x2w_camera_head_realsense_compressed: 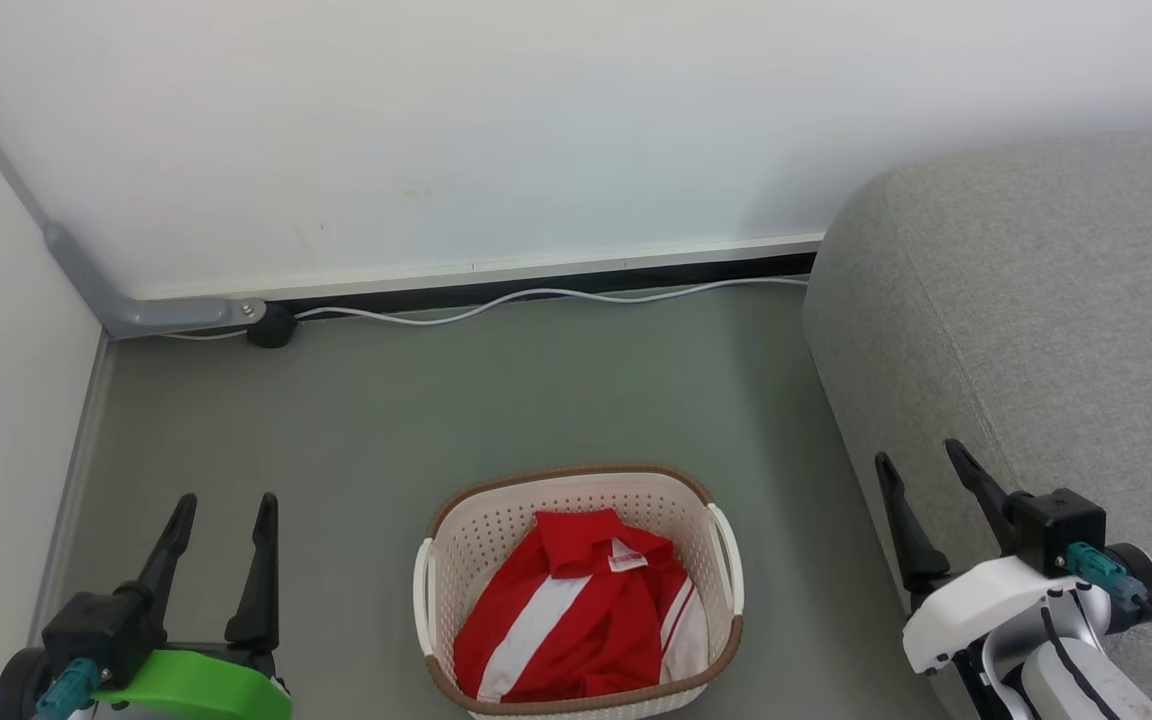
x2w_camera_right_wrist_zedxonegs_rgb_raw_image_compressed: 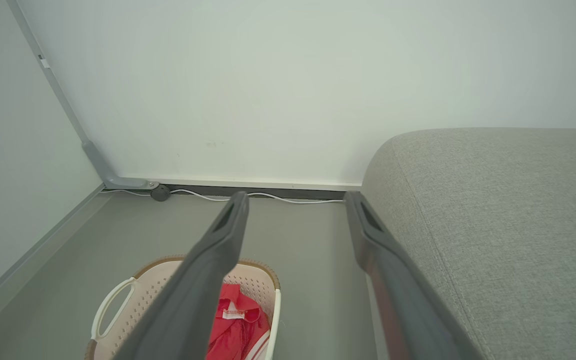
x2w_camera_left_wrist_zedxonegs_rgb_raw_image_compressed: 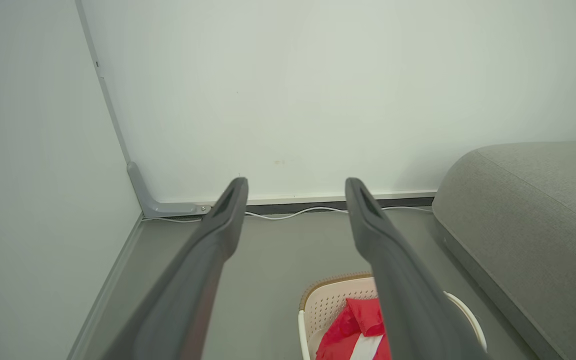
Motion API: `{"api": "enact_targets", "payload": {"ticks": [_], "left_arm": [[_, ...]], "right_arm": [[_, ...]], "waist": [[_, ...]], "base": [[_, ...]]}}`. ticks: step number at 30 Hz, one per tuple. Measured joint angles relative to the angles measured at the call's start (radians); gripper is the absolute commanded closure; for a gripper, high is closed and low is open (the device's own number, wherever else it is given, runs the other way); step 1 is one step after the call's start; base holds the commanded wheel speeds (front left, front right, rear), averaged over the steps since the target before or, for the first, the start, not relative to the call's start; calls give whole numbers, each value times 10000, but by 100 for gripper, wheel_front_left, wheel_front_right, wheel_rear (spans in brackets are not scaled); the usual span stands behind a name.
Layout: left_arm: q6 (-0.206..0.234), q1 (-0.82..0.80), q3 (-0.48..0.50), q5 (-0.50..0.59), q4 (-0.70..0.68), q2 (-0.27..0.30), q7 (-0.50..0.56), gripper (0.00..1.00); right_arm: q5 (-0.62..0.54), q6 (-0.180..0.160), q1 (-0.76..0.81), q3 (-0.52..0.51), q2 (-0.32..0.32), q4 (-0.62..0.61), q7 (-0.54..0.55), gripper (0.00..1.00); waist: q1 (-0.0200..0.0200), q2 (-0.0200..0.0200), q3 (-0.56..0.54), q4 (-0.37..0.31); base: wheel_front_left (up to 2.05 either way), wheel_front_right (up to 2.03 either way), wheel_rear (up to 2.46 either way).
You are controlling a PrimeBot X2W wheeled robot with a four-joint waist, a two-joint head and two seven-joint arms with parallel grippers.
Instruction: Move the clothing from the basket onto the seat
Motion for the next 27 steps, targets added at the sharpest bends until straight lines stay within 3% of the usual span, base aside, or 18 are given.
{"api": "enact_targets", "payload": {"ticks": [15, 27], "left_arm": [[-90, 23, 86, 23, -59, -65, 0, 0], [-180, -732, -412, 192, -324, -29, 0, 0]], "right_arm": [[-182, 21, -198, 90, 8, -213, 0, 0], [-357, 21, -680, 94, 178, -830, -17, 0]], "waist": [[0, 0, 404, -203], [0, 0, 1755, -548]], "base": [[0, 0, 0], [0, 0, 0]]}}
